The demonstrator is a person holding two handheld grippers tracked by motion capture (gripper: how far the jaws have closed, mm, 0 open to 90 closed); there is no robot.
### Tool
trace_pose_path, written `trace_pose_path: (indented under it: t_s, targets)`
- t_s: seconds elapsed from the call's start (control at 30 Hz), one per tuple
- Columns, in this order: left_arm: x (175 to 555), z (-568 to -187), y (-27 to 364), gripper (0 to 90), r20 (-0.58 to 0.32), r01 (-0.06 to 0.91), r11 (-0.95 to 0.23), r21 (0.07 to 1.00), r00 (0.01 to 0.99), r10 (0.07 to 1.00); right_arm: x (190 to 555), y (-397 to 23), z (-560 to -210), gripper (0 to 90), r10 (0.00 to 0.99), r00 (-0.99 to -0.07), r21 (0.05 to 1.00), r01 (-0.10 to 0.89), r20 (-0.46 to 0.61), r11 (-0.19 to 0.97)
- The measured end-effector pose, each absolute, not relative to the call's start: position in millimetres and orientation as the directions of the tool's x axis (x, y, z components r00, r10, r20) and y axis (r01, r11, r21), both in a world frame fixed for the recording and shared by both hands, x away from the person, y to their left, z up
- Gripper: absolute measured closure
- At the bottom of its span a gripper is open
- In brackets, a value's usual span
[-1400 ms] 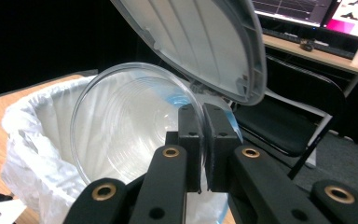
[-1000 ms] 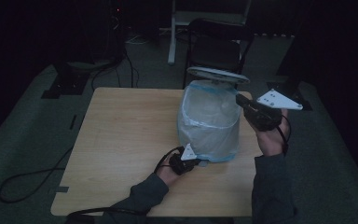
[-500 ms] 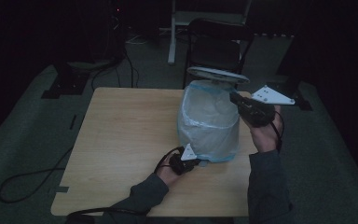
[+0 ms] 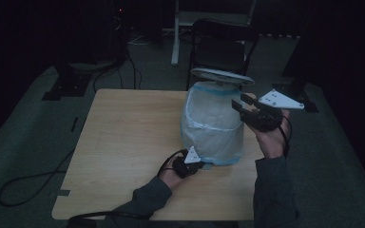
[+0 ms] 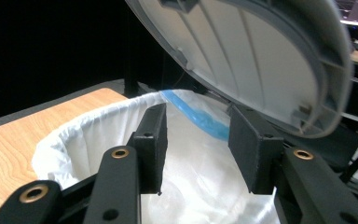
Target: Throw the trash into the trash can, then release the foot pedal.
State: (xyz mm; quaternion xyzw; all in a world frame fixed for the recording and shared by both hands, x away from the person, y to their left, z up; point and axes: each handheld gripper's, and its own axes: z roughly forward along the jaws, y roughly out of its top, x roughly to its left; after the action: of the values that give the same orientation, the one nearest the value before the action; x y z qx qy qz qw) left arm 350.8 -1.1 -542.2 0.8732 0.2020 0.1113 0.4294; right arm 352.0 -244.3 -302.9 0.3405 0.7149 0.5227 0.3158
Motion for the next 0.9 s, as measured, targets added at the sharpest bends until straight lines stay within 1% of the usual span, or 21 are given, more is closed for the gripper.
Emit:
trace_pose_path:
  t_s: [0.13, 0.2, 0.37, 0.53, 0.9]
  targets:
    - [350.9, -542.1, -1.0, 90.0, 0.020, 0.258, -0.550, 0.794, 0.894, 0.448, 343.7, -248.9, -307.7, 55.7, 0.820, -0.563, 0.959, 0.162, -0.105, 0.234]
    - [351.0, -542.1, -0.9, 90.0, 0.019, 0.258, -0.550, 0.794, 0.894, 0.448, 335.8, -253.9, -315.3, 55.5, 0.826, -0.551, 0.951, 0.177, -0.118, 0.254]
    - [351.2, -542.2, -0.8, 90.0, 0.018, 0.259, -0.549, 0.795, 0.894, 0.448, 325.2, -264.4, -330.7, 55.3, 0.836, -0.537, 0.946, 0.200, -0.112, 0.255]
    - [351.1, -542.2, -0.9, 90.0, 0.020, 0.258, -0.550, 0.795, 0.894, 0.448, 320.5, -271.5, -340.7, 55.3, 0.844, -0.527, 0.941, 0.224, -0.102, 0.254]
    - [350.6, -542.2, -1.2, 90.0, 0.019, 0.259, -0.548, 0.796, 0.893, 0.450, 301.7, -281.2, -365.7, 54.8, 0.866, -0.482, 0.915, 0.277, -0.133, 0.295]
